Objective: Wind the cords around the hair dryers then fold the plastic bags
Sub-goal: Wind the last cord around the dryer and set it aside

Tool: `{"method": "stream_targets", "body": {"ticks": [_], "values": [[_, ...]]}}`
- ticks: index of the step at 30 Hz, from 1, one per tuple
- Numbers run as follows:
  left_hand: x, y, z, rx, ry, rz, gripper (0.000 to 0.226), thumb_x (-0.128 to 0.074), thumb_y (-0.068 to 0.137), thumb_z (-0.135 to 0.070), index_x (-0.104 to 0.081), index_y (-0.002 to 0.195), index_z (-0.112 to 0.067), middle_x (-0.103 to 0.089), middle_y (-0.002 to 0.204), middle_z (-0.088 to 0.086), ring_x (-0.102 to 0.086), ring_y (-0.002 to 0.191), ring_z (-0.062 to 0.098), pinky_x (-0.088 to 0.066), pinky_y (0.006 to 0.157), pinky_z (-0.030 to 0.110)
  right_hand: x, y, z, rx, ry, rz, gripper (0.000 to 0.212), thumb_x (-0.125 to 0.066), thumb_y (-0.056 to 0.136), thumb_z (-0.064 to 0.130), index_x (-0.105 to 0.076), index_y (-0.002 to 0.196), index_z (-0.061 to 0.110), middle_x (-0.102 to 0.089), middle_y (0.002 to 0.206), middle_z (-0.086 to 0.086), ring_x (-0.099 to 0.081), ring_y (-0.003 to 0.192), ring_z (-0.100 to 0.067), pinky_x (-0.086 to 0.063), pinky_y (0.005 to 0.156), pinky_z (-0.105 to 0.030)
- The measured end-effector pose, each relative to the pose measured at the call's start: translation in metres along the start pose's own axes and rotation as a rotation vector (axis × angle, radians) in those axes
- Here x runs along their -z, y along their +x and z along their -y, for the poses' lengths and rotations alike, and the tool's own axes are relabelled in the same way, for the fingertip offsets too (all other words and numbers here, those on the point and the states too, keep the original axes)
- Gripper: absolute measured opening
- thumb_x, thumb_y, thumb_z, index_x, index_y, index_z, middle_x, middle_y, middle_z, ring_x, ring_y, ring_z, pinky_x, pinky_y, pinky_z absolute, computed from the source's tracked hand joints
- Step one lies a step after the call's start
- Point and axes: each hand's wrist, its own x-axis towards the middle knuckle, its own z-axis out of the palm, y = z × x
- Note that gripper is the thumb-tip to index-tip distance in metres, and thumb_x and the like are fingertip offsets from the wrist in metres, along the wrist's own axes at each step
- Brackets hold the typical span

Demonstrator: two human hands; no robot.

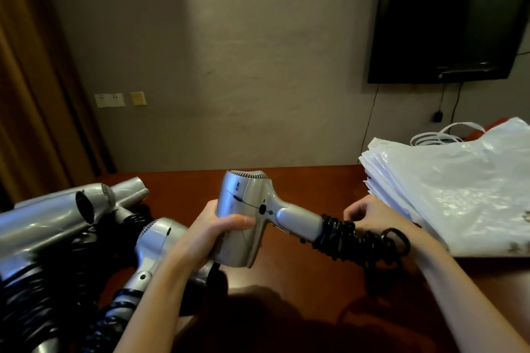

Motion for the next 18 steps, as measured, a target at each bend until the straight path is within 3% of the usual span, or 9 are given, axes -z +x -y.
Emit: {"method": "stream_targets", "body": {"ticks": [4,8,11,13,15,18], "values": [[-0.002,0.000,0.000,-0.004,0.191,0.068,0.067,-0.078,0.046,-0.038,-0.064,0.105,-0.009,-0.072,0.086,0.014,-0.070,0.080,0.030,-0.058,0.070,0.036,0.003,-0.016,0.012,0.050,0.107,0.042,0.012,-0.070,0.082,0.022,-0.076,0.073,0.017,-0.070,0.073,0.001,-0.063,0.069,-0.004,-0.046,0.067,-0.015],[-0.006,0.009,0.008,-0.081,0.365,-0.075,0.061,-0.080,0.040,-0.045,-0.068,0.093,-0.016,-0.074,0.081,0.000,-0.068,0.075,0.017,-0.054,0.067,0.032,-0.010,-0.009,0.018,0.152,-0.264,-0.235,0.019,-0.071,0.075,0.045,-0.074,0.075,0.026,-0.071,0.072,0.010,-0.065,0.074,-0.001,-0.048,0.068,-0.015],[-0.003,0.013,0.013,-0.149,0.412,-0.215,0.060,-0.080,0.040,-0.049,-0.068,0.090,-0.019,-0.073,0.085,0.004,-0.068,0.083,0.028,-0.054,0.075,0.047,-0.025,-0.006,0.032,0.208,-0.407,-0.413,0.013,-0.073,0.081,0.036,-0.075,0.079,0.024,-0.068,0.072,0.014,-0.062,0.072,0.000,-0.046,0.065,-0.013],[-0.003,0.012,0.014,-0.170,0.394,-0.298,0.060,-0.079,0.039,-0.051,-0.067,0.089,-0.020,-0.071,0.084,0.003,-0.066,0.080,0.029,-0.053,0.073,0.048,-0.034,-0.007,0.037,0.204,-0.387,-0.424,0.010,-0.068,0.087,0.029,-0.075,0.087,0.022,-0.069,0.078,0.012,-0.063,0.076,-0.001,-0.046,0.068,-0.015],[-0.002,0.012,0.013,-0.189,0.379,-0.368,0.058,-0.077,0.038,-0.052,-0.065,0.086,-0.021,-0.069,0.080,0.001,-0.062,0.072,0.021,-0.050,0.066,0.040,-0.043,-0.006,0.040,0.175,-0.286,-0.364,0.014,-0.059,0.093,0.020,-0.072,0.100,0.022,-0.068,0.077,0.010,-0.064,0.068,-0.004,-0.048,0.065,-0.016],[-0.001,0.014,0.013,-0.195,0.342,-0.468,0.054,-0.075,0.038,-0.054,-0.063,0.079,-0.022,-0.065,0.072,-0.003,-0.056,0.066,0.016,-0.045,0.062,0.034,-0.053,-0.004,0.045,0.108,0.073,-0.276,0.024,-0.046,0.099,0.007,-0.062,0.114,0.017,-0.067,0.073,0.002,-0.065,0.057,-0.014,-0.050,0.057,-0.020]]}}
